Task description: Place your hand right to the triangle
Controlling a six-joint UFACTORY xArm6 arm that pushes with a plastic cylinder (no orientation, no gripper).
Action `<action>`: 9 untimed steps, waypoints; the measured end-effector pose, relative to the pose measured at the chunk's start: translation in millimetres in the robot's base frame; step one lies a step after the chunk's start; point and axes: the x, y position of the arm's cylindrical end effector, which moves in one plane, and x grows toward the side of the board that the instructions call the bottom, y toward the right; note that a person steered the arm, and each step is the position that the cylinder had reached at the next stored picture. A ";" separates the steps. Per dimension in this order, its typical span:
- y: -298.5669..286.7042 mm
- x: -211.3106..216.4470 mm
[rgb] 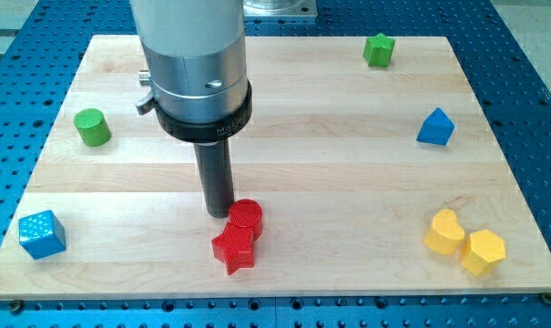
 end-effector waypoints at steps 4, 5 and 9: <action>-5.0 -52.7; -4.3 -52.7; 220.6 -35.8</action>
